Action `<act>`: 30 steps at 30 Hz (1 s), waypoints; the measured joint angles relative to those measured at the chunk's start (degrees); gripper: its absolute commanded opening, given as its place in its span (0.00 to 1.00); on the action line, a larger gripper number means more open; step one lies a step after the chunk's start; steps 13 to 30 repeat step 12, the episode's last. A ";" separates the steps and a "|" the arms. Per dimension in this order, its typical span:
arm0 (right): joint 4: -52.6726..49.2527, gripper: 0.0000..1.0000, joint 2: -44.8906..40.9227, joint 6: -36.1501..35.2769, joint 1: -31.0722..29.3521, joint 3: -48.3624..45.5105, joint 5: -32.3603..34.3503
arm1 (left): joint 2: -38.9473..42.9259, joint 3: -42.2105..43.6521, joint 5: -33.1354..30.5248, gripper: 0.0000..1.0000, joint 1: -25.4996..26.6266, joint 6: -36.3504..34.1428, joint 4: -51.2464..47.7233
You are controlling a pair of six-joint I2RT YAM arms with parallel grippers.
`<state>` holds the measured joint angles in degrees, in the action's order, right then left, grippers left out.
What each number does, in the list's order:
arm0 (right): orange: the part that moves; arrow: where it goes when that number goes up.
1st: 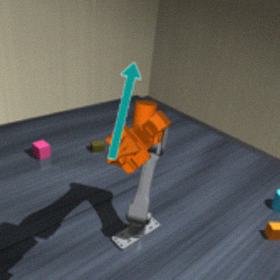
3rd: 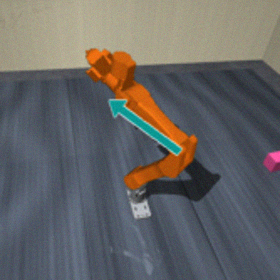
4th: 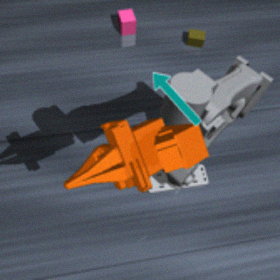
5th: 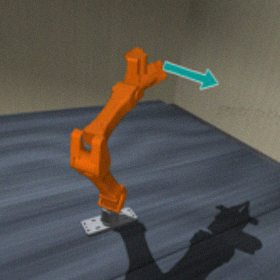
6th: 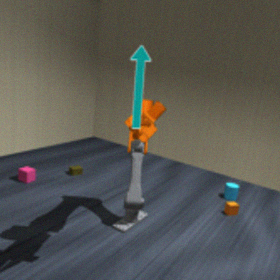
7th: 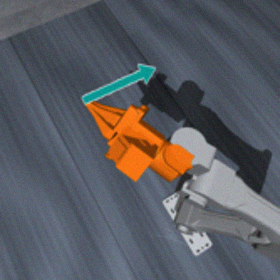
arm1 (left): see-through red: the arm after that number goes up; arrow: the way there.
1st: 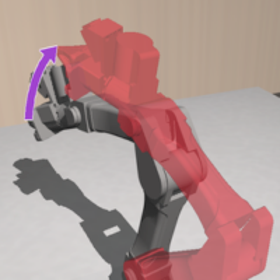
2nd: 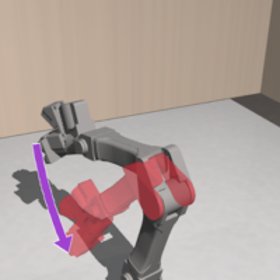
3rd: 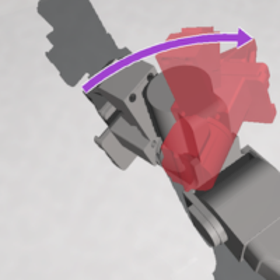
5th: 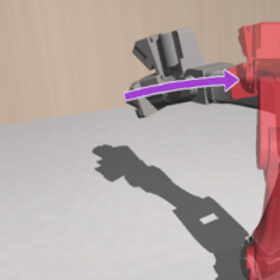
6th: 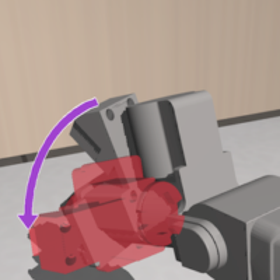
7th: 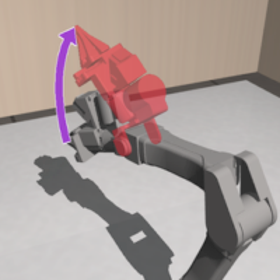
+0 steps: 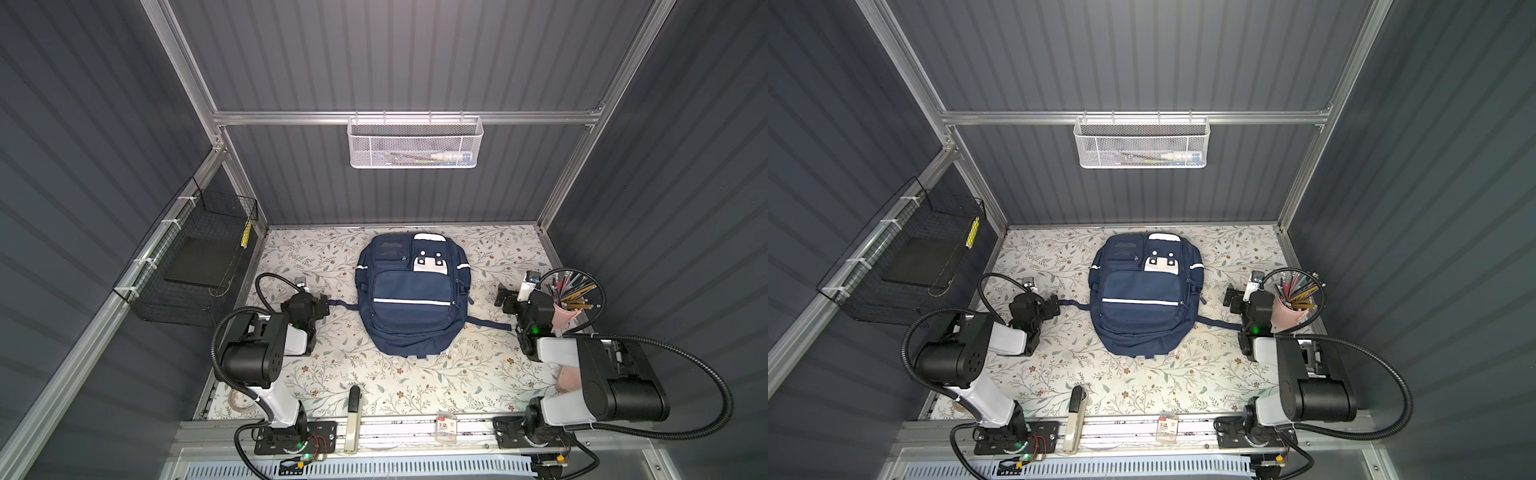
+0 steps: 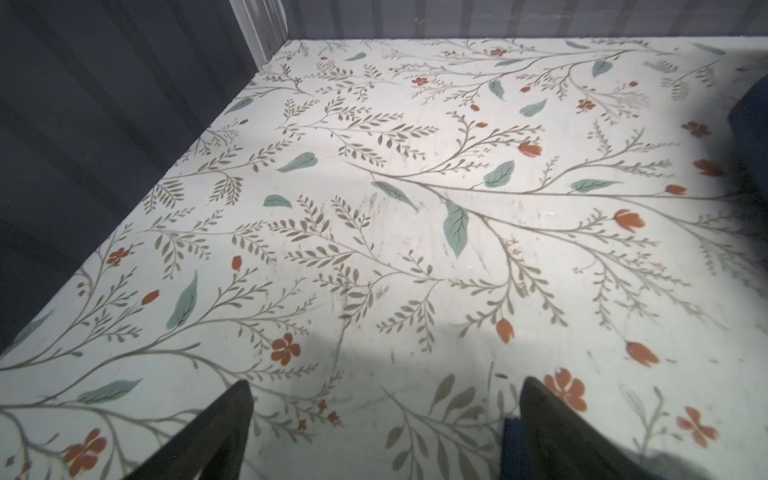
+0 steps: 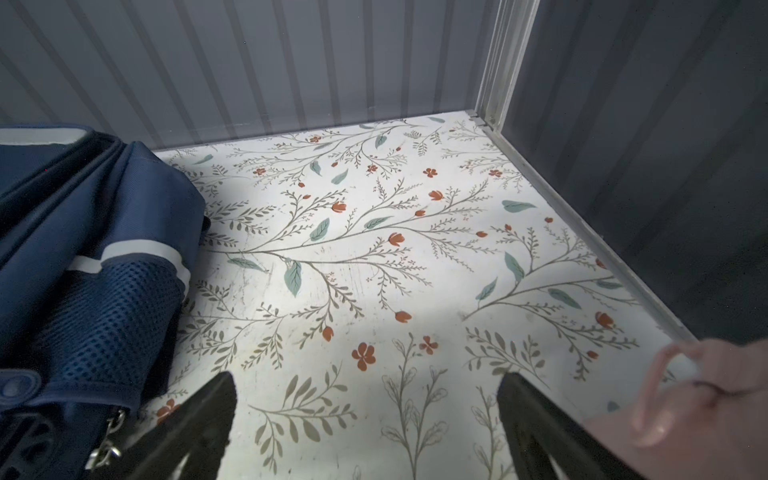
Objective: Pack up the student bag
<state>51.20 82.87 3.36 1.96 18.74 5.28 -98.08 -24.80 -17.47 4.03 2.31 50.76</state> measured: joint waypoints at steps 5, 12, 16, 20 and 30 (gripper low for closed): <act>0.72 0.99 0.00 0.00 0.15 0.00 -0.46 | 0.02 -0.33 0.68 1.00 0.00 -0.24 1.60; 0.44 0.99 0.02 0.09 1.14 0.09 -2.21 | 0.02 -0.33 0.87 1.00 0.00 -0.28 2.05; 0.44 0.99 0.02 0.09 1.14 0.09 -2.21 | 0.02 -0.33 0.87 1.00 0.00 -0.28 2.05; 0.44 0.99 0.02 0.09 1.14 0.09 -2.21 | 0.02 -0.33 0.87 1.00 0.00 -0.28 2.05; 0.44 0.99 0.02 0.09 1.14 0.09 -2.21 | 0.02 -0.33 0.87 1.00 0.00 -0.28 2.05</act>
